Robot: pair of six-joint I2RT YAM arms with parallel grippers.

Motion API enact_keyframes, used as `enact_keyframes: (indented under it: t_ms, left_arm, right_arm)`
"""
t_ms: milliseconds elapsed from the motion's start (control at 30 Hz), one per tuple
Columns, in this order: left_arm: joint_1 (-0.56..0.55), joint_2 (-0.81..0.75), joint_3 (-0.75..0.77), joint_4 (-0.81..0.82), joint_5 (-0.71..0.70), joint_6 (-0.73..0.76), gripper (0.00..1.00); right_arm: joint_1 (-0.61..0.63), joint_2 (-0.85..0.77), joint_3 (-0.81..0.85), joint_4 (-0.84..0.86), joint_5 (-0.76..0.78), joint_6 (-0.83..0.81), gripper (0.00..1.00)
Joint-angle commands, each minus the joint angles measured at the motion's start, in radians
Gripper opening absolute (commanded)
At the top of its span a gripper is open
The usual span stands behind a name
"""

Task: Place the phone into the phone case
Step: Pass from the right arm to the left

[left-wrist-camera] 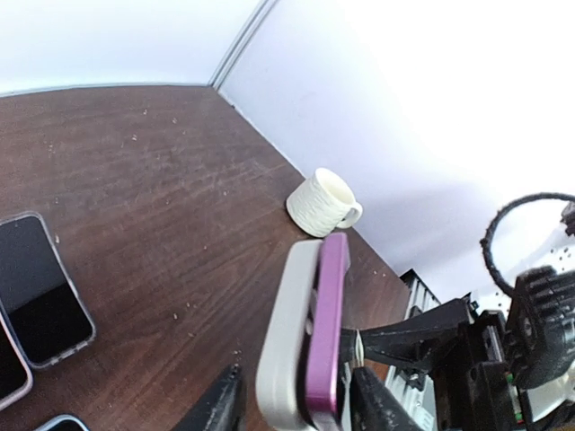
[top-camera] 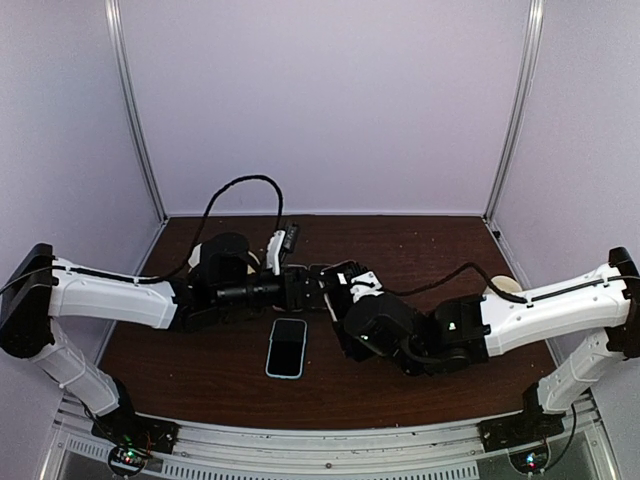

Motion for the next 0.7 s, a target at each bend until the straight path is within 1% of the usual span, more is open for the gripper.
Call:
enact_keyframes:
  t_ms: [0, 100, 200, 233, 300, 333, 367, 467, 533, 567, 600, 667]
  left_arm:
    - [-0.006, 0.021, 0.007, 0.11, 0.082, -0.013, 0.36]
    - [-0.008, 0.05, 0.03, 0.124, 0.155, -0.028, 0.33]
    - [-0.009, 0.078, 0.039, 0.13, 0.18, -0.028, 0.31]
    - [-0.009, 0.085, 0.044, 0.125, 0.186, -0.024, 0.32]
    - [-0.009, 0.095, 0.051, 0.115, 0.196, -0.02, 0.4]
    - [-0.009, 0.094, 0.05, 0.115, 0.193, -0.02, 0.41]
    - [-0.009, 0.093, 0.047, 0.119, 0.186, -0.021, 0.38]
    - [-0.01, 0.084, 0.041, 0.123, 0.177, -0.007, 0.18]
    - [-0.01, 0.08, 0.037, 0.12, 0.182, 0.004, 0.09]
    - [-0.01, 0.078, 0.036, 0.118, 0.186, 0.012, 0.07]
    - [-0.01, 0.077, 0.033, 0.113, 0.188, 0.024, 0.05]
    - [-0.01, 0.072, 0.033, 0.084, 0.194, 0.061, 0.02]
  right_arm:
    - [0.01, -0.014, 0.029, 0.027, 0.089, -0.019, 0.26]
    - [0.011, -0.028, 0.024, 0.028, 0.1, -0.028, 0.26]
    - [0.011, -0.034, 0.023, 0.029, 0.103, -0.046, 0.26]
    - [0.012, -0.034, 0.025, 0.022, 0.106, -0.045, 0.25]
    - [0.011, -0.034, 0.027, 0.016, 0.107, -0.044, 0.24]
    - [0.012, -0.035, 0.027, 0.018, 0.107, -0.044, 0.23]
    - [0.011, -0.037, 0.026, 0.021, 0.108, -0.047, 0.22]
    - [0.012, -0.039, 0.019, 0.03, 0.103, -0.052, 0.22]
    - [0.013, -0.04, 0.01, 0.042, 0.088, -0.057, 0.24]
    - [0.012, -0.041, 0.005, 0.047, 0.073, -0.06, 0.27]
    - [0.014, -0.043, -0.001, 0.052, 0.057, -0.064, 0.37]
    - [0.013, -0.057, -0.022, 0.063, 0.019, -0.082, 0.68]
